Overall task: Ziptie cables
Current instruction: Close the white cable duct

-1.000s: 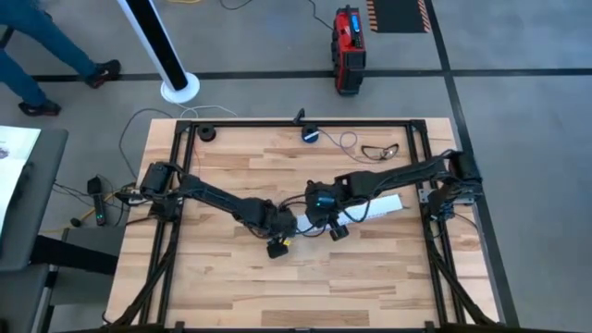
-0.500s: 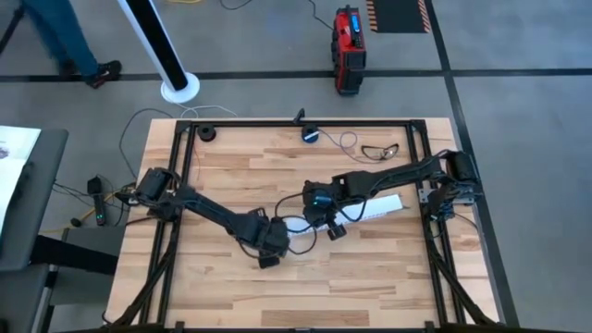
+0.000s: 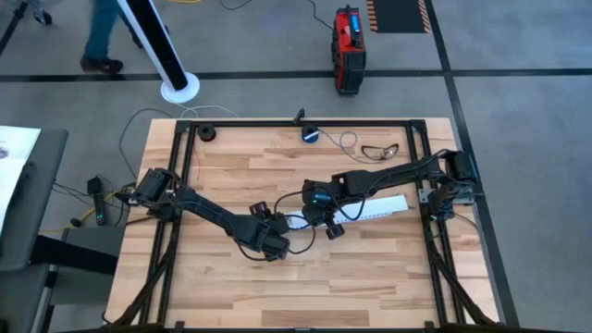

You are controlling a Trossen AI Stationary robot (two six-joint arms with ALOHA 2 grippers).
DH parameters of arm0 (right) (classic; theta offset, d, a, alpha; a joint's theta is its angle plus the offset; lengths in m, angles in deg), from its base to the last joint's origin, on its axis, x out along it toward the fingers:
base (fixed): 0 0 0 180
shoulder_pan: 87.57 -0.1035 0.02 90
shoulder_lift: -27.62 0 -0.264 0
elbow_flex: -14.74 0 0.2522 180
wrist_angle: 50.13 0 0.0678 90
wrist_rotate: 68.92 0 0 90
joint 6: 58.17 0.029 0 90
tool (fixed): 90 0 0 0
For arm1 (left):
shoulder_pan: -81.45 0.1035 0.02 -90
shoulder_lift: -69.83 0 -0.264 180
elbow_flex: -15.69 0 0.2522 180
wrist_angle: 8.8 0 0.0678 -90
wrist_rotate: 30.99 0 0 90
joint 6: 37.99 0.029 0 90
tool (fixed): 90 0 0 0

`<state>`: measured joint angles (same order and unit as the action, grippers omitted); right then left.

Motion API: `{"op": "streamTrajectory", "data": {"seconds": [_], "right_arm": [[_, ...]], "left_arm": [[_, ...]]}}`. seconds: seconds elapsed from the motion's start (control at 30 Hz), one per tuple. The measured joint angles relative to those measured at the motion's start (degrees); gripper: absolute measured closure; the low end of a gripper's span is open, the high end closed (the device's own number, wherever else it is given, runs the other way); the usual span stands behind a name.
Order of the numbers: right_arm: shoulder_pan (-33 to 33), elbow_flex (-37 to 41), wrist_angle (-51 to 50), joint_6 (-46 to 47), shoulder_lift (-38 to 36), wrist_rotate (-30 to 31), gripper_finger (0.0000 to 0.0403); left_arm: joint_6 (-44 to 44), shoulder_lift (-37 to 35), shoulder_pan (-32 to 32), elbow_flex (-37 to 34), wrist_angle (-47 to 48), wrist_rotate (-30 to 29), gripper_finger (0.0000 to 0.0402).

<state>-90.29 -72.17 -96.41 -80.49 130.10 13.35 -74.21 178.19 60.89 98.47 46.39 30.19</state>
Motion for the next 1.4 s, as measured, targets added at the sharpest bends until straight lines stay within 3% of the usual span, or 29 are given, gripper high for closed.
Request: {"op": "streamTrajectory", "data": {"seconds": [0.4,0.53,0.73,0.87,1.0,1.1,1.2,1.33,1.4], "right_arm": [[0.26,8.37,4.47,0.63,-0.42,-0.40,0.0403],[0.28,8.47,4.96,0.07,-0.42,-0.62,0.0403],[0.67,8.53,4.72,-1.15,-0.33,-1.69,0.0403],[0.63,8.55,5.05,-1.65,-0.31,-1.65,0.0403],[0.65,8.55,4.83,-1.74,-0.28,-1.65,0.0403],[0.63,8.55,4.77,-1.74,-0.28,-1.63,0.0403],[0.63,8.58,5.12,-1.72,-0.26,-1.63,0.0403],[0.66,8.62,5.98,-1.56,-0.19,-2.95,0.0403],[0.69,8.64,6.70,-1.25,-0.14,-3.59,0.0403]], "left_arm": [[-11.85,-0.62,-1.55,-9.56,-16.46,-5.87,0.0120],[-13.13,-2.32,-2.17,-10.63,-16.88,-7.64,0.0120],[-20.73,-11.47,-3.75,-17.31,-22.91,-16.04,0.0120],[-21.65,-18.30,-6.24,-26.10,-39.74,-21.42,0.0120],[-20.40,-20.43,-7.83,-34.52,-52.44,-18.78,0.0120],[-21.95,-21.31,-7.89,-36.36,-52.89,-12.21,0.0120],[-27.39,-21.22,-7.47,-36.57,-52.95,-11.06,0.0120],[-15.76,-21.24,-6.90,-36.56,-50.80,-12.00,0.0120],[-10.07,-21.26,-5.89,-36.78,-50.64,-9.60,0.0120]]}}
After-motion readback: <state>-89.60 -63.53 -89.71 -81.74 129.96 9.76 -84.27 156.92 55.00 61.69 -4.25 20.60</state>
